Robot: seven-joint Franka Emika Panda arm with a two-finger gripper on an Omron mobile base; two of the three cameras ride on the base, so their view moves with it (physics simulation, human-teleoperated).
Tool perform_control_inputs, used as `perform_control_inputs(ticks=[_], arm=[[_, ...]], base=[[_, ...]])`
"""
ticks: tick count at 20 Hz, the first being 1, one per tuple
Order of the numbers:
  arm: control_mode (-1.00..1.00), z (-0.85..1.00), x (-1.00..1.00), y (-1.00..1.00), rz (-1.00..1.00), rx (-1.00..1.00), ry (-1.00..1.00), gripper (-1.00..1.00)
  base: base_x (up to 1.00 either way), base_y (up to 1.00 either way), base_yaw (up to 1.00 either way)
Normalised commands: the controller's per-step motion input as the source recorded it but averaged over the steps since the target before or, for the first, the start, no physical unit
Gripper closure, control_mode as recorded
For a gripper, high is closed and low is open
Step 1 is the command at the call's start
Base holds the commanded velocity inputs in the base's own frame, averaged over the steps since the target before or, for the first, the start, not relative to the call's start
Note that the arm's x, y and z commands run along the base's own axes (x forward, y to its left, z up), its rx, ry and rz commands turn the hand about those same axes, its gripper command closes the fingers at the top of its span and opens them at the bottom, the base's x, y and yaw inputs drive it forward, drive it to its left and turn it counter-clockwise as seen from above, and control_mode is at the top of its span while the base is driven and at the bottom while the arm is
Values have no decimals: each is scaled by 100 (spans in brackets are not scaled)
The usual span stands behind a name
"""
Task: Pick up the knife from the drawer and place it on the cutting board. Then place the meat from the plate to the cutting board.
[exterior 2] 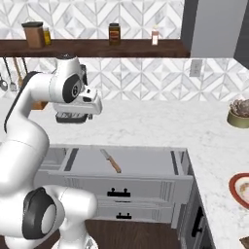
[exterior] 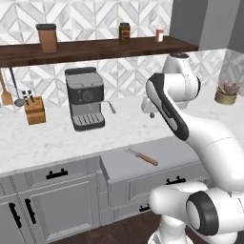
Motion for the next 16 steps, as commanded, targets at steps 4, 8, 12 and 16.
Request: perform_control_inputs(ticks=[4,8,12,16], arm=[[100,0,0,0,0,0,0,-100],[100,0,0,0,0,0,0,-100],[100,0,0,0,0,0,0,-100],[100,0,0,0,0,0,0,-100]], base=[[0,65,-33],[0,64,-29],[0,12,-31],[1,6,-31]])
